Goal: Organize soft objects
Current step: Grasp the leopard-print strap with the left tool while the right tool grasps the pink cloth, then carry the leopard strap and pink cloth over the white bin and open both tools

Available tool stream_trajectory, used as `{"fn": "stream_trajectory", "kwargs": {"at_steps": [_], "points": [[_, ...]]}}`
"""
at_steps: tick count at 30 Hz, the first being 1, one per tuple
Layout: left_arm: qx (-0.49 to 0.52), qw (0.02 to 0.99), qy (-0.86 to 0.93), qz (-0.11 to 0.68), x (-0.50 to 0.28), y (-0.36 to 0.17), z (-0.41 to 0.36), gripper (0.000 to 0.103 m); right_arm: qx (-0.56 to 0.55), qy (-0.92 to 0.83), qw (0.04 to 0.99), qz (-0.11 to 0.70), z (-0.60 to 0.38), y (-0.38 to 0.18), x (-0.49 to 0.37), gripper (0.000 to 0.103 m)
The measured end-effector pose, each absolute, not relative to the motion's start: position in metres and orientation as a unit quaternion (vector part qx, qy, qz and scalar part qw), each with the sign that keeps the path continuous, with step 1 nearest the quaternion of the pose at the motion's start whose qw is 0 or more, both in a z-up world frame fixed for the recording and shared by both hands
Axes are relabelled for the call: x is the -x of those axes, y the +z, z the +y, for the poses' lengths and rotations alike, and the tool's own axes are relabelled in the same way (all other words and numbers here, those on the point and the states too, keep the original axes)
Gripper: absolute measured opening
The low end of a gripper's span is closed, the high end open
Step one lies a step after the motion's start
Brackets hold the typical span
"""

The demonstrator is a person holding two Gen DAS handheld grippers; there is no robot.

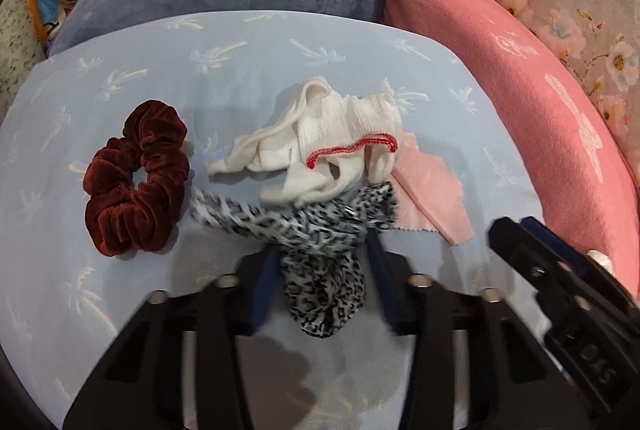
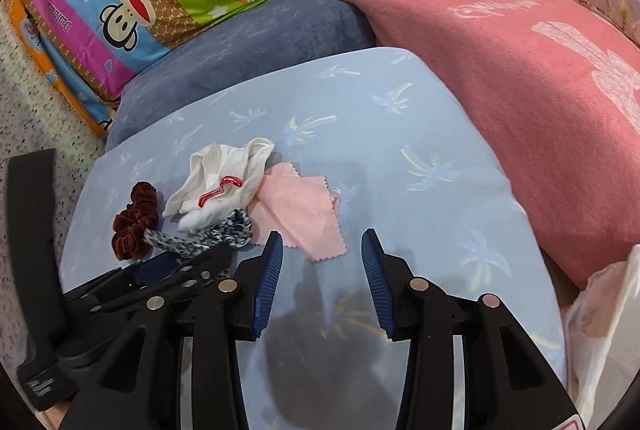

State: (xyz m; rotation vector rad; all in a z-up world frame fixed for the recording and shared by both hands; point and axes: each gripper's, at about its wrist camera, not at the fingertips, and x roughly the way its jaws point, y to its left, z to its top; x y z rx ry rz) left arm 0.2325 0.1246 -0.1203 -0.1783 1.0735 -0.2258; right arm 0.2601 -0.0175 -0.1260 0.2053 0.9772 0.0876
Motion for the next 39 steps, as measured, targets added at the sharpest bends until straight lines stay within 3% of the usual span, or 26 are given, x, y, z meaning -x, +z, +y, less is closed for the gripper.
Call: {"fn": "stream_trajectory", "kwargs": {"at_steps": [2, 4, 11, 13, 17, 28, 39], "points": [[0.097, 0.845, -0.111, 0.514, -0.233, -0.12, 0.132, 0.022, -0.095, 0.043, 0.874, 0.474, -0.012, -0.132, -0.268, 0.041], [0.105, 0.844, -0.111, 0.515, -0.232, -0.12, 0.138, 0.019, -0.091, 0.043, 0.873, 0.477, -0.008, -0.137, -0.276, 0.041], [0.119, 0.839, -0.11, 0.519, -0.233, -0.12, 0.144, 0.018, -0.087, 0.042, 0.866, 0.49, -0.001, -0.156, -0.295, 0.042], [0.124, 0.838, -0.109, 0.52, -0.231, -0.12, 0.145, 0.018, -0.07, 0.033, 0.871, 0.486, 0.003, -0.156, -0.294, 0.035], [0.123, 0.838, -0.106, 0.521, -0.229, -0.121, 0.145, 0.018, -0.078, 0.035, 0.867, 0.491, -0.001, -0.158, -0.291, 0.003], [0.114, 0.837, -0.115, 0.522, -0.204, -0.115, 0.132, 0.017, -0.12, 0.035, 0.863, 0.489, -0.018, -0.147, -0.242, 0.003], [0.093, 0.849, -0.144, 0.5, -0.168, -0.083, 0.099, 0.017, -0.126, 0.033, 0.887, 0.443, -0.045, -0.092, -0.177, 0.003]]}}
